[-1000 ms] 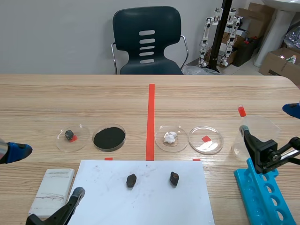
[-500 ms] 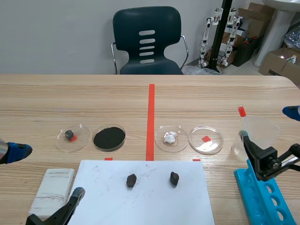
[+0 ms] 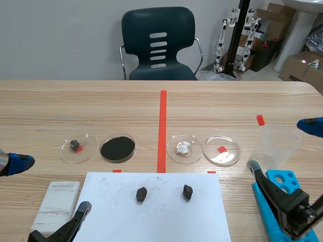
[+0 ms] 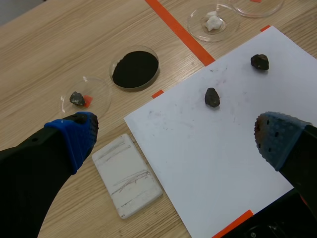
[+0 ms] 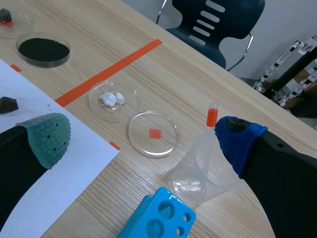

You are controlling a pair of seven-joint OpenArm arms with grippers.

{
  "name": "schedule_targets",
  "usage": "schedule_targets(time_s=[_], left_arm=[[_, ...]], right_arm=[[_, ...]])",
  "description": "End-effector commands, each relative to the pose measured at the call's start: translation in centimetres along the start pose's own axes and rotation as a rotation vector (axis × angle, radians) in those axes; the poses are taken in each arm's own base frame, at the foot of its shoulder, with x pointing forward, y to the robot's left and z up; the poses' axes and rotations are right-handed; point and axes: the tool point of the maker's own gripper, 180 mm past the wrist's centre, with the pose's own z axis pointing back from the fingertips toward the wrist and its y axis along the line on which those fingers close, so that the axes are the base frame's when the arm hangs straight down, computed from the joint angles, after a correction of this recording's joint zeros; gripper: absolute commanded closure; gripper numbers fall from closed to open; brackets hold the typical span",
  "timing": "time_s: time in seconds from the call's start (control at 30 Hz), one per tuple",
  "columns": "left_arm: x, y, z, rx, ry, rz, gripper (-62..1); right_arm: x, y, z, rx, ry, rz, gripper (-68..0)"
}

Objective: Return to the home posture

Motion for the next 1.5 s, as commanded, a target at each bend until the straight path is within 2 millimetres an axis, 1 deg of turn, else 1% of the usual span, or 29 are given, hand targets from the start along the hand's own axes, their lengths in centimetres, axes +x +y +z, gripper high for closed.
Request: schedule_targets(time_s=[0.0, 0.17, 0.33, 0.53, 0.7, 0.8, 1.47], left_arm=[[0.4, 0.0, 0.1, 0.005, -0.018, 0.011, -62.3], [0.4, 0.0, 0.1, 0.005, -0.018, 0.011, -62.3], [0.4, 0.0, 0.1, 0.005, -0.018, 0.011, -62.3], [0.4, 0.0, 0.1, 0.005, -0.018, 0.011, -62.3], [0.4, 0.0, 0.1, 0.005, -0.018, 0.011, -62.3], [0.4, 0.0, 0.1, 0.005, -0.018, 0.011, -62.3], [0.4, 0.0, 0.1, 0.005, -0.018, 0.011, -62.3]], right_arm=[[1.0, -0.1, 0.4, 0.024, -0.022, 0.009, -61.1], [1.9, 1.9, 2.0, 0.144, -0.014, -0.027, -61.1], [2.7, 2.6, 3.5, 0.201, -0.046, -0.056, -61.1], [2.8, 3.2, 4.8, 0.237, -0.048, -0.074, -61.1], [2.6, 4.6, 5.8, 0.293, -0.04, -0.041, -61.1], [2.7, 4.9, 6.1, 0.303, -0.046, -0.037, -61.1], [2.5, 4.7, 6.0, 0.294, -0.038, -0.027, -61.1]])
